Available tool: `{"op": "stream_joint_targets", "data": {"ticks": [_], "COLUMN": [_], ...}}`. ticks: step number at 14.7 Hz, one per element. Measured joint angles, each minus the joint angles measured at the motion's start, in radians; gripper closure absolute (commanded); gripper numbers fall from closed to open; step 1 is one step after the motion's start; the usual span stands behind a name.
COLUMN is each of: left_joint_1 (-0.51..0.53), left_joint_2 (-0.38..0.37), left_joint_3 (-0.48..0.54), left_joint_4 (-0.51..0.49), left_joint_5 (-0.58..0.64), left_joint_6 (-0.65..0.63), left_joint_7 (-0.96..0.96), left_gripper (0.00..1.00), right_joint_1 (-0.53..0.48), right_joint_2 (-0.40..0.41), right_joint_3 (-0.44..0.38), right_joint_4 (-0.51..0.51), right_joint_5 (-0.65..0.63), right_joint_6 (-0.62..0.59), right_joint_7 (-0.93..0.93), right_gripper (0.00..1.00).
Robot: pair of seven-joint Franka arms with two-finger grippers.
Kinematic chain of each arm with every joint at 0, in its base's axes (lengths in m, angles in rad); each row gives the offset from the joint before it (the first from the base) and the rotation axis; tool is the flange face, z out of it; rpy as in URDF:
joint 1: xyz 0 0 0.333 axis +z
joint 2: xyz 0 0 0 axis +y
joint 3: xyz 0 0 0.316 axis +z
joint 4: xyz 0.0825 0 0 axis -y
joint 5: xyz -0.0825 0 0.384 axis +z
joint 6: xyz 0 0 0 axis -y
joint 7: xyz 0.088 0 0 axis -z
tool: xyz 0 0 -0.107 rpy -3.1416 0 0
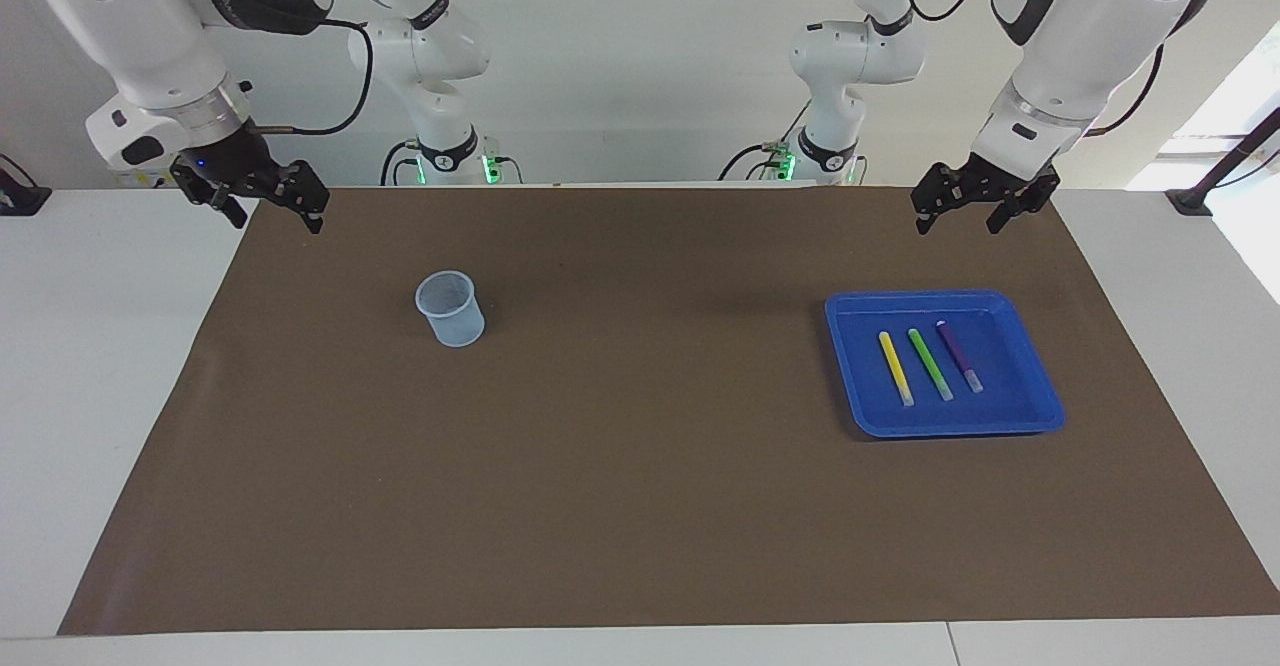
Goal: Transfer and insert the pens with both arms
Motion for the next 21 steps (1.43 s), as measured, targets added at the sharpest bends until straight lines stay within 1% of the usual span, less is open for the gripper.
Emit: {"op": "stream_joint_targets", "data": {"ticks": [19, 21], "left_joint_1": [0.0, 0.0], "left_joint_2": [-0.003, -0.003], "left_joint_3": [0.0, 0.0], "left_joint_4": [0.0, 0.0], "left_joint_5": [0.0, 0.0], "left_joint_6": [0.0, 0.0], "left_joint_7": [0.0, 0.0], "left_gripper": [0.0, 0.0], "right_joint_1": [0.0, -0.001], "right_joint_2": [0.0, -0.001], "right_joint_3": [0.0, -0.001], "right_joint_4": [0.0, 0.0], "right_joint_5": [0.0, 0.0], "right_joint_6": [-0.001, -0.019], "right_joint_7": [0.0, 0.0], "right_gripper": [0.0, 0.0]}}
